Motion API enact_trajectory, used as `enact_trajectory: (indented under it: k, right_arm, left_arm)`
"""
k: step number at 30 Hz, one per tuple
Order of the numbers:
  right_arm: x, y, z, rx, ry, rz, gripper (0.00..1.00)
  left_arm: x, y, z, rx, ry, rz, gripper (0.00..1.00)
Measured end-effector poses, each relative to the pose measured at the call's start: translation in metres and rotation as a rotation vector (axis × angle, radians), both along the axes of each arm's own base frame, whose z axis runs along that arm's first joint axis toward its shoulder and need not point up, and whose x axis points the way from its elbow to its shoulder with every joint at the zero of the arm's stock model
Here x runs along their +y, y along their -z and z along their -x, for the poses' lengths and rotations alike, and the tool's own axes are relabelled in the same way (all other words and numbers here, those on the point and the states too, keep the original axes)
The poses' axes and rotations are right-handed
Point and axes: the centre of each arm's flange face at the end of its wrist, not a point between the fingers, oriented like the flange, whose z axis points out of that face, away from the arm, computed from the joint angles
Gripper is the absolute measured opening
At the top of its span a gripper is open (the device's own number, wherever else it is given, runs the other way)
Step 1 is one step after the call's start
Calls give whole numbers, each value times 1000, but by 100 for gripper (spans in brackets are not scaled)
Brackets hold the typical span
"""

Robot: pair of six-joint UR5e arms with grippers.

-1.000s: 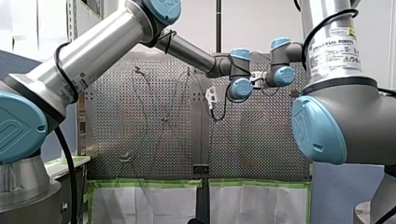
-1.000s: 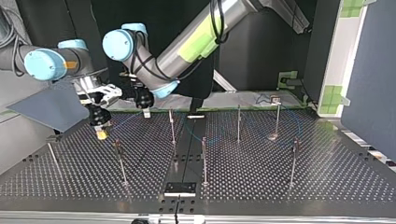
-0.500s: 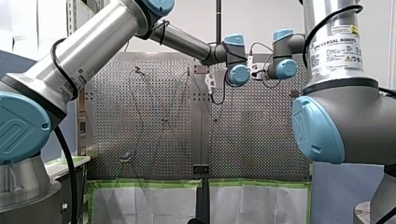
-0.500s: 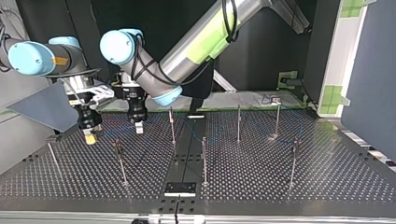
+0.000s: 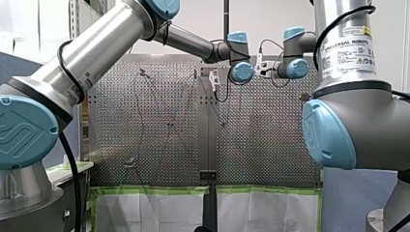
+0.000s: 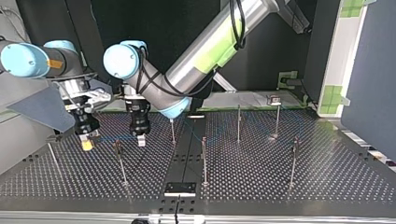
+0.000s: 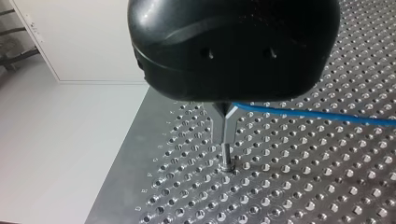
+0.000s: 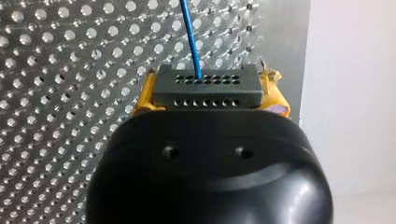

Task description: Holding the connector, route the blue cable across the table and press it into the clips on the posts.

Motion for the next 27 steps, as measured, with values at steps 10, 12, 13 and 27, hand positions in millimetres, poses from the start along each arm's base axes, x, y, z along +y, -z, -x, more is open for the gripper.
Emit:
enact_trajectory:
  k: [10, 12, 13, 27]
  right_arm:
    - [-1, -5, 2, -1, -2, -22, 0]
    - [-3, -8, 4, -2, 0, -20, 0]
    - [-4, -10, 4, -4, 1, -18, 0]
    - [-10, -22, 8, -10, 10, -22, 0]
  left_arm:
    - [4, 2, -17, -34, 3, -10, 2]
    - [4, 7, -23, -39, 10, -19, 2]
    - [5, 9, -26, -42, 13, -21, 2]
    - [14, 6, -55, -106, 68, -34, 2]
